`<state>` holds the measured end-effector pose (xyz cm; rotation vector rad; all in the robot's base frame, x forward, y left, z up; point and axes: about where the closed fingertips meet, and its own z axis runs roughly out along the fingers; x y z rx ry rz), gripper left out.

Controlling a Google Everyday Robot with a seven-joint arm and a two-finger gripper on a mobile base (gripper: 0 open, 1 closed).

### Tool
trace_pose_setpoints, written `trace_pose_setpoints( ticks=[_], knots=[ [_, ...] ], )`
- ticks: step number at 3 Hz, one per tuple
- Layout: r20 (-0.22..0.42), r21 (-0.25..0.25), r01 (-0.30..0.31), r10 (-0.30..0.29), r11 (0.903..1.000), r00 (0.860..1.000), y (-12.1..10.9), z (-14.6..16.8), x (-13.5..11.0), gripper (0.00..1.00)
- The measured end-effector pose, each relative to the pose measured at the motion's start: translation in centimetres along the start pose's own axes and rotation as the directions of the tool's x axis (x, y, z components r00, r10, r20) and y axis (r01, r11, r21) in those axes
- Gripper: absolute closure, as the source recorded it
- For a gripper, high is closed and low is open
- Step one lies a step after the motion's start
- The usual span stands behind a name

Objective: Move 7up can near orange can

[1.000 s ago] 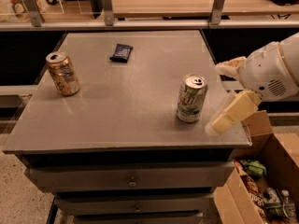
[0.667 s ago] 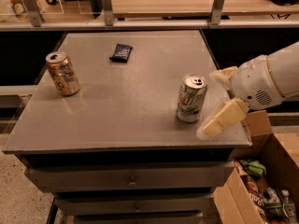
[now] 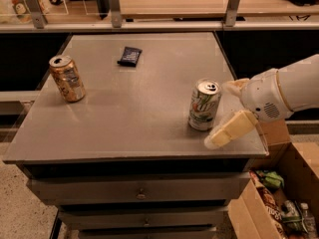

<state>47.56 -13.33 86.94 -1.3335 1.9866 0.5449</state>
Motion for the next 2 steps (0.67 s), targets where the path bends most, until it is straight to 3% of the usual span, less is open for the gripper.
trace_pose_setpoints(
  ticks=[1, 2],
  knots=[
    [0.045, 0.031, -0.002, 0.000, 0.9995, 0.999, -0.5, 0.0, 0.4, 0.00],
    [0.134, 0.057, -0.001, -0.006, 0.9984, 0.991, -2.1, 0.3, 0.7, 0.00]
  ],
)
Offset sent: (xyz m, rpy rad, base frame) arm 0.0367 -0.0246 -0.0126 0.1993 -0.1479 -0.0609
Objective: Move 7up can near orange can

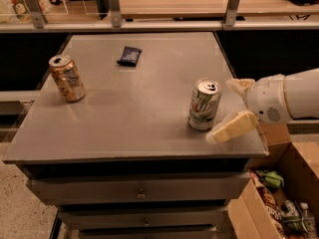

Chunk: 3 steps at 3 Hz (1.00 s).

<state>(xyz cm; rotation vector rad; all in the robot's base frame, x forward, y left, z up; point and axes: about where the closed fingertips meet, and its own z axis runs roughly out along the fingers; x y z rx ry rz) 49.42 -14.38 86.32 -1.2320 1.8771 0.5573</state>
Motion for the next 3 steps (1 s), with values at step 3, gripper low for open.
trace_pose_setpoints(
  ticks=[3],
  knots=[
    [0.243, -0.170, 0.060, -0.017, 0.9836, 0.970, -0.3, 4.4, -2.1, 0.17]
  ],
)
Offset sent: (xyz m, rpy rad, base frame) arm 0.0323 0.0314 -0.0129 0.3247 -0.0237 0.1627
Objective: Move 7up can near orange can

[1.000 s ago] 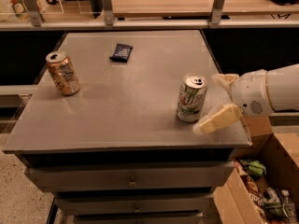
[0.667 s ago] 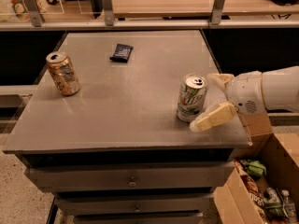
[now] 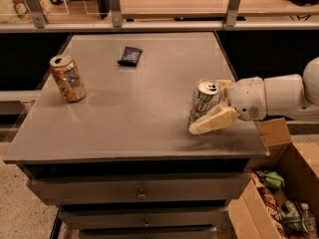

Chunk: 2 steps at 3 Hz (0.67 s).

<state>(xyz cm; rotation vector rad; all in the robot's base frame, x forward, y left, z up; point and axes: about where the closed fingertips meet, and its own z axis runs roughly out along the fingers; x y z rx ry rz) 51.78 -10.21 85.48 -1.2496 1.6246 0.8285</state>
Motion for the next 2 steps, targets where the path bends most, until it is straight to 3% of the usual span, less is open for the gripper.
trace_pose_setpoints(
  ticks=[2],
  knots=[
    [0.061, -0.117, 0.089, -0.082, 0.9892, 0.995, 1.2, 1.3, -1.9, 0.63]
  ],
)
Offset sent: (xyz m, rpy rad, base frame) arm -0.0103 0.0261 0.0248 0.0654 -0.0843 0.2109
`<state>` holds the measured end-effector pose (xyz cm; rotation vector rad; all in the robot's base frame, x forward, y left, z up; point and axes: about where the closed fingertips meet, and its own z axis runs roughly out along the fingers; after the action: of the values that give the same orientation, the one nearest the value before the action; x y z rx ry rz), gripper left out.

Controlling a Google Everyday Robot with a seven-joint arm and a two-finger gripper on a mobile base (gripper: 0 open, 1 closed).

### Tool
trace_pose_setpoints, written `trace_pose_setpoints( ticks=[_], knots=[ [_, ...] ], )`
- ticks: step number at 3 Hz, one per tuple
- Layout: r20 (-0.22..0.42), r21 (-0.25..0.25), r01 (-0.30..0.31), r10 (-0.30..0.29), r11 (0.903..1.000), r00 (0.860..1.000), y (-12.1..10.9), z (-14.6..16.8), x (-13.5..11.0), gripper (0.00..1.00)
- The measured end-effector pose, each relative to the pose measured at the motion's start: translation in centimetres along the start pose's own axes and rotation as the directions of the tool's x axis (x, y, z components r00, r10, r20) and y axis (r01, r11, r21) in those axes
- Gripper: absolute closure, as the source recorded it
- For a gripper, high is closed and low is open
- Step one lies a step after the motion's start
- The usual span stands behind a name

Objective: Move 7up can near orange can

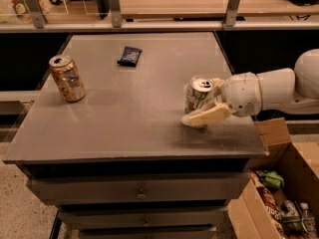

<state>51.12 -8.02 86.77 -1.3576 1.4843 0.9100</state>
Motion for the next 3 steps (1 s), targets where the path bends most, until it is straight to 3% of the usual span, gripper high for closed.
trace_pose_setpoints(
  ticks=[1, 2, 3],
  knots=[
    [0.029, -0.038, 0.051, -0.050, 0.9980, 0.998, 0.4, 0.4, -2.3, 0.87],
    [0.039, -0.074, 0.084, -0.082, 0.9937, 0.996, 0.1, 1.6, -4.3, 1.00],
    [0.043, -0.115, 0.109, -0.104, 0.9874, 0.994, -0.7, 4.1, -6.4, 1.00]
  ],
)
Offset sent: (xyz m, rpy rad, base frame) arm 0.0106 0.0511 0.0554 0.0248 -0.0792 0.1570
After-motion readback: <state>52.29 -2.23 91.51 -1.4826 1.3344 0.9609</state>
